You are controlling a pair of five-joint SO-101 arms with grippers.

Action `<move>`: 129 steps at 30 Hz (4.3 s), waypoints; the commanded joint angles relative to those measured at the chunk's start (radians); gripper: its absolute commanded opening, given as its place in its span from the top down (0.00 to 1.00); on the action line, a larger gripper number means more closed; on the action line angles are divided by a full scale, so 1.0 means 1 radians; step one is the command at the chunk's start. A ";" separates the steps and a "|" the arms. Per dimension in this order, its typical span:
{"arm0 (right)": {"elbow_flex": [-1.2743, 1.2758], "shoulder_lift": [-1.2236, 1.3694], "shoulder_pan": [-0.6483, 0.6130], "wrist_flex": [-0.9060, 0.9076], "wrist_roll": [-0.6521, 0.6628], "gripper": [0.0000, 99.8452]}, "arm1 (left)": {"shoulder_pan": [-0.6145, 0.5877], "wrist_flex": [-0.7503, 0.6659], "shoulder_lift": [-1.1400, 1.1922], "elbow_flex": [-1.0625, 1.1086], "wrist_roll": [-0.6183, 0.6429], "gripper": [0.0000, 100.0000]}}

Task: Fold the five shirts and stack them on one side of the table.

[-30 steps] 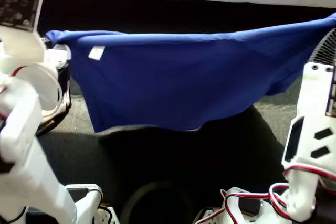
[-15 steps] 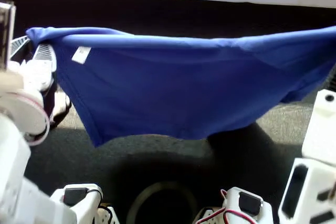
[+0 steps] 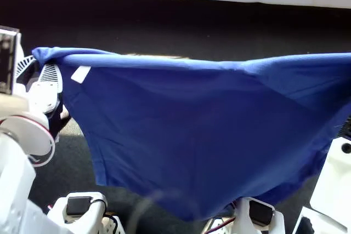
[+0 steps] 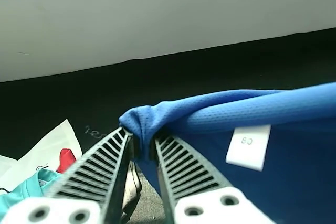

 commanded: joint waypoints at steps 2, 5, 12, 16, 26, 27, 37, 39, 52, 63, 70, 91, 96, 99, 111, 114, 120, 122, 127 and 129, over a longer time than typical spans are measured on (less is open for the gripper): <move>-0.022 -0.007 0.016 -0.019 -0.002 0.99 | -0.016 0.000 -0.027 -0.010 0.009 0.99; -0.015 -0.053 0.016 -0.018 -0.002 0.99 | -0.016 0.002 -0.091 -0.010 0.009 0.99; -0.012 -0.104 0.016 0.016 0.002 0.99 | -0.019 -0.002 -0.274 0.116 0.005 0.99; -0.012 -0.104 0.016 0.018 0.063 0.99 | -0.019 -0.006 -0.344 0.185 0.003 0.99; -0.012 -0.102 0.016 0.019 0.063 0.99 | -0.019 -0.040 -0.363 0.189 0.003 0.99; -0.012 -0.102 0.016 0.019 0.063 0.99 | -0.019 -0.043 -0.361 0.191 0.005 0.99; -0.012 -0.102 0.013 0.085 0.063 0.99 | -0.019 -0.035 -0.358 0.203 0.005 0.99; 0.015 -0.090 0.010 0.088 0.061 0.99 | -0.018 -0.044 -0.355 0.259 0.005 0.99; 0.613 0.101 0.010 -0.338 0.018 0.99 | -0.013 -0.348 0.077 0.378 0.005 0.99; 0.716 0.440 -0.079 -0.611 0.018 0.99 | 0.005 -0.342 0.677 -0.082 0.005 0.99; 0.717 0.633 -0.128 -0.682 0.018 0.99 | 0.005 -0.348 0.954 -0.286 0.005 0.99; 0.725 0.997 -0.117 -0.444 0.012 0.99 | 0.059 -0.278 1.460 -0.453 0.003 0.99; 0.688 0.967 -0.079 -0.308 0.012 0.99 | 0.054 -0.135 1.458 -0.478 -0.029 0.99; 0.680 0.923 -0.061 -0.183 0.015 0.99 | 0.064 -0.015 1.463 -0.510 -0.080 0.99; 0.725 0.783 -0.050 0.082 0.018 0.99 | 0.076 0.032 1.330 -0.232 -0.081 0.99; 0.839 0.745 -0.050 0.074 0.020 0.99 | 0.082 0.029 1.207 -0.068 -0.084 0.99; 1.216 0.527 -0.039 -0.097 0.020 0.99 | 0.074 0.003 1.099 0.145 -0.127 0.99; 1.330 0.420 -0.033 -0.145 0.020 0.99 | 0.074 0.000 1.082 0.208 -0.129 0.99; 1.478 0.266 -0.013 -0.166 0.081 0.99 | 0.073 -0.118 1.067 0.361 -0.130 0.99; 1.504 0.268 -0.013 -0.168 0.081 0.99 | 0.076 -0.178 1.073 0.418 -0.130 0.99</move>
